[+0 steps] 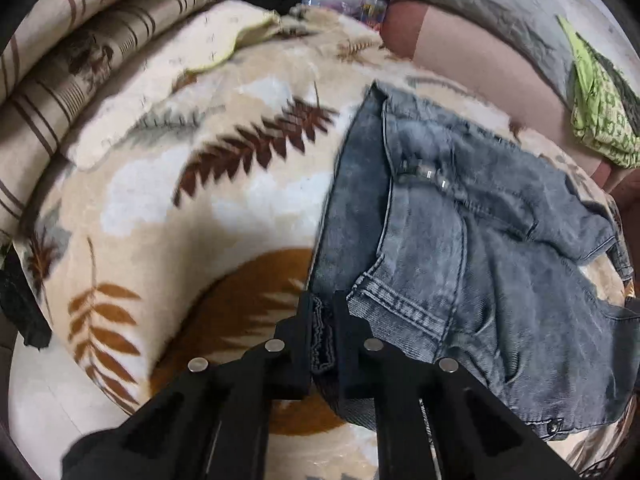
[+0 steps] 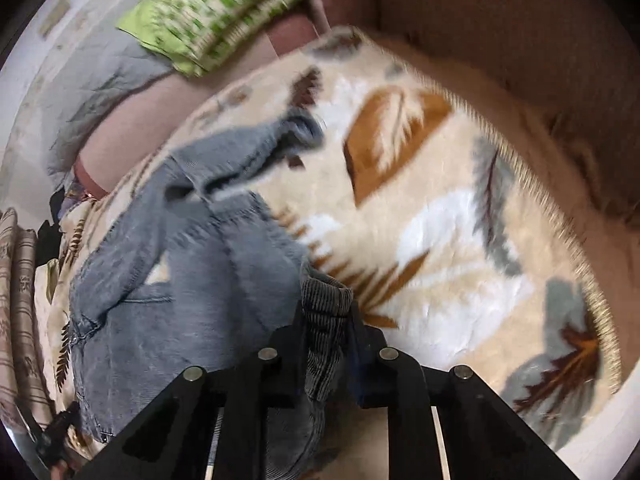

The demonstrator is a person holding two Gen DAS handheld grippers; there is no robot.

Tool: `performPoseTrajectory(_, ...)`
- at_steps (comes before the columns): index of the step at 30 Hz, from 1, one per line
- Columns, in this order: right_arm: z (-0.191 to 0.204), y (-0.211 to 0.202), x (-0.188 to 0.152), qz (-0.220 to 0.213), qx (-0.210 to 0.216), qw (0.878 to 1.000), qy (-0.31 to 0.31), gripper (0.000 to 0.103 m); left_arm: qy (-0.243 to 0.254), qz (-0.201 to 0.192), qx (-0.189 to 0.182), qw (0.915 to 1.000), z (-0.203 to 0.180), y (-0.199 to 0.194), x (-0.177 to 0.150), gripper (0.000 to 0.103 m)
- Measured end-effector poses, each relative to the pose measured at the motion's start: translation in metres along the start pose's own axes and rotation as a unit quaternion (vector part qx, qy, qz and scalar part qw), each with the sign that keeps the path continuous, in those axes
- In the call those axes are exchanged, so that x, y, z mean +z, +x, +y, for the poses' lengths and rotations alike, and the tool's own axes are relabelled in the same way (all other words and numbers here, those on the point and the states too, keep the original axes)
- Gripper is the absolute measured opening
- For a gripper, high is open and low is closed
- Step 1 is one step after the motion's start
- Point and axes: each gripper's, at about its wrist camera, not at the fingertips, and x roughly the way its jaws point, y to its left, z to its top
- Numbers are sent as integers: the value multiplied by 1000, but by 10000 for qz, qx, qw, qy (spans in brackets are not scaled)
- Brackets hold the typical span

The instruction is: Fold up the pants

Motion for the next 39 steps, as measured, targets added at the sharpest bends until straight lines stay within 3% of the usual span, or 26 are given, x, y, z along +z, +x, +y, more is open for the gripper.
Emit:
performPoseTrajectory(5,-28,-55,-12,-770,-194,9967,167,17,-194,-758,59,9969,24,-47,4,9)
performPoseTrajectory(6,-40,-64,-23,-907,-254,9952,265,17,-215,-894,179,9956,32,-54,3,0)
performPoseTrajectory(7,-49,-68,-34,-972,-346,9940,362,17,-216,-1064,487,9929,41,-60,0,0)
performPoseTrajectory(9,-72,-54,-64,-748,-681,9941,400,20,-253,-948,699,9927,58,-55,-4,0)
performPoseTrajectory(10,-82,-38,-77,-375,-740,9959,371,26,-213,-659,635,9956,67,-43,-6,0)
performPoseTrajectory(12,-103,-22,-96,140,-607,9964,569,40,-227,-542,595,9965,74,-37,-10,3)
performPoseTrajectory(13,-106,-29,-95,-33,-528,9965,654,47,-182,-523,623,9965,73,-37,-10,18)
performPoseTrajectory(14,-107,-46,-91,-333,-740,9942,701,67,-169,-510,539,9971,70,-38,-9,34)
performPoseTrajectory(15,-105,-60,-87,-620,-884,9917,703,72,-183,-509,331,9980,64,-41,-7,69)
performPoseTrajectory(16,-103,-70,-83,-826,-904,9901,693,74,-217,-565,95,9981,58,-45,-7,83)
performPoseTrajectory(18,-91,-89,-72,-1118,-634,9898,613,75,-99,-801,-216,9965,39,-53,-6,83)
performPoseTrajectory(21,-67,-91,-56,-1188,-46,9921,389,76,457,-776,-164,9958,7,-45,-7,83)
performPoseTrajectory(22,-57,-84,-53,-1148,66,9929,310,78,558,-614,34,9965,-1,-34,-10,83)
performPoseTrajectory(24,-45,-62,-57,-918,215,9954,193,84,454,93,176,9988,-5,2,-16,82)
performPoseTrajectory(25,-45,-47,-59,-696,180,9973,160,92,300,460,63,9985,0,19,-19,67)
performPoseTrajectory(26,-46,-18,-63,-185,4,9997,158,94,77,537,-124,9984,7,28,-23,67)
performPoseTrajectory(27,-48,3,-65,225,-130,9995,178,94,192,390,-75,9990,5,23,-24,59)
performPoseTrajectory(28,-47,13,-66,412,-150,9989,144,95,313,363,-95,9988,2,18,-23,31)
performPoseTrajectory(29,-43,7,-64,275,-166,9994,109,94,401,325,-28,9987,1,11,-20,15)
performPoseTrajectory(30,-39,-4,-59,108,-78,9998,158,94,388,254,-51,9989,2,5,-17,10)
performPoseTrajectory(32,-33,-20,-43,-103,275,9992,260,94,198,102,-356,9991,9,-7,-4,13)
performPoseTrajectory(33,-31,-24,-36,-178,354,9988,292,94,188,18,-357,9992,9,-11,3,25)
performPoseTrajectory(34,-29,-25,-27,-238,414,9983,329,94,219,-72,-262,9994,6,-15,9,61)
performPoseTrajectory(36,-31,-24,-5,-308,578,9965,514,94,251,-469,-205,9984,-2,-21,27,98)
performPoseTrajectory(37,-32,-16,11,-297,767,9941,701,94,241,-698,-276,9969,-5,-23,36,97)
performPoseTrajectory(39,-38,2,39,-247,1195,9854,1186,94,265,-760,-385,9960,-14,-21,50,97)
